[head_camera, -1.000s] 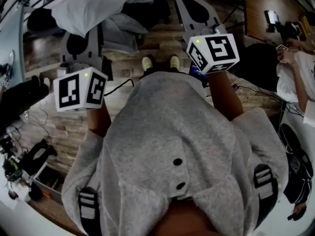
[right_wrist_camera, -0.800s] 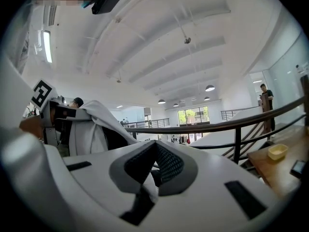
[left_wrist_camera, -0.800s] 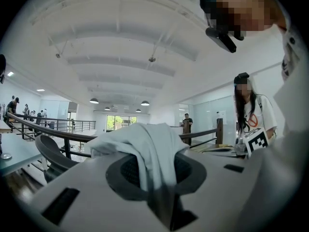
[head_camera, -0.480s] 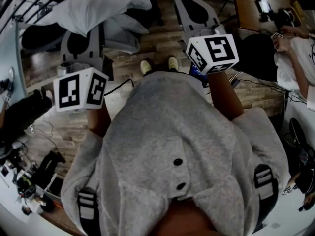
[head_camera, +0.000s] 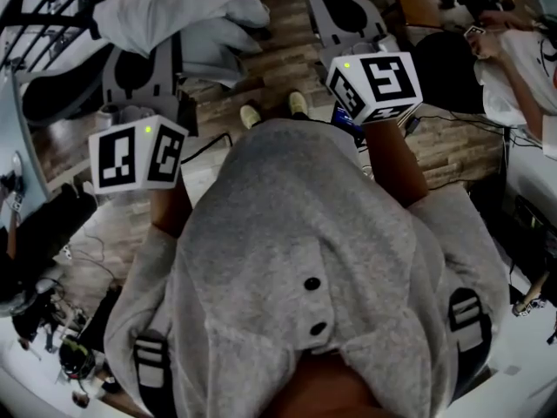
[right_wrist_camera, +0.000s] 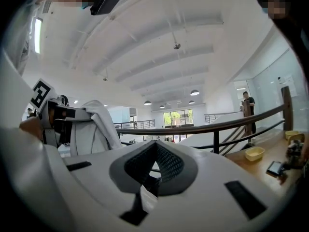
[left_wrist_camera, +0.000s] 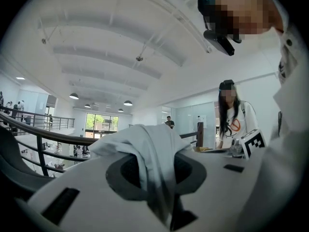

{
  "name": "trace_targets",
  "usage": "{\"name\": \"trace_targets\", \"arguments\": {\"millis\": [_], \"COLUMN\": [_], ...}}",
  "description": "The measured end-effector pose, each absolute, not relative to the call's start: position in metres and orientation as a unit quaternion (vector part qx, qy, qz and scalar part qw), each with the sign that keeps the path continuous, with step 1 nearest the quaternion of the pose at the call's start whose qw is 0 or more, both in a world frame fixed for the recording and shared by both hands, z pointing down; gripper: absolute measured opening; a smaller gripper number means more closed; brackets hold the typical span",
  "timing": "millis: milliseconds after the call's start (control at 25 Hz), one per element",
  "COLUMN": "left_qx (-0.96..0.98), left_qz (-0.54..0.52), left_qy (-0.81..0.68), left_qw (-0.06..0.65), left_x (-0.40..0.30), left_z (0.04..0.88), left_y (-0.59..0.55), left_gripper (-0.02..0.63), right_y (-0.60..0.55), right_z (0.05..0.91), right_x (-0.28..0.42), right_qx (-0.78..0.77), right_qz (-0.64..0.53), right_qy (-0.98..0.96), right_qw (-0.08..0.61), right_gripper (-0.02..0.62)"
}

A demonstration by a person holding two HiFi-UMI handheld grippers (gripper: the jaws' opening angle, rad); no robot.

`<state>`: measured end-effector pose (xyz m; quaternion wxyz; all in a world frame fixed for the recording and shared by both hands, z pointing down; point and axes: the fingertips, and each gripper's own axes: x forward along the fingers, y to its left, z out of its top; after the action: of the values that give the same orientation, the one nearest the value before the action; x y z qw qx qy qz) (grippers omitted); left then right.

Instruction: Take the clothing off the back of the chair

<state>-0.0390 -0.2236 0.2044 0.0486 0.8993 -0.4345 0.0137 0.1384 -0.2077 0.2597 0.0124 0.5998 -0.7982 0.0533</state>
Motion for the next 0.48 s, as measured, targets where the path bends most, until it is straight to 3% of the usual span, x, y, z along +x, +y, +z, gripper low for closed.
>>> {"name": "trace_targets", "arguments": {"millis": [480], "left_qx": [0.923], "left_qz": [0.022], "left_qy": [-0.379], "left_qw": [0.057], "left_x": [0.014], "left_z": [0.219], "left_y": [-0.224], "left_gripper": [0.092], "right_y": [-0.193], "right_z": [0.256], "right_x": [0.181], "right_qx": [0.642], "right_qz": [0.050], "right_qy": [-0.765], "right_qw": [0.011], "right_gripper": [0.012]}}
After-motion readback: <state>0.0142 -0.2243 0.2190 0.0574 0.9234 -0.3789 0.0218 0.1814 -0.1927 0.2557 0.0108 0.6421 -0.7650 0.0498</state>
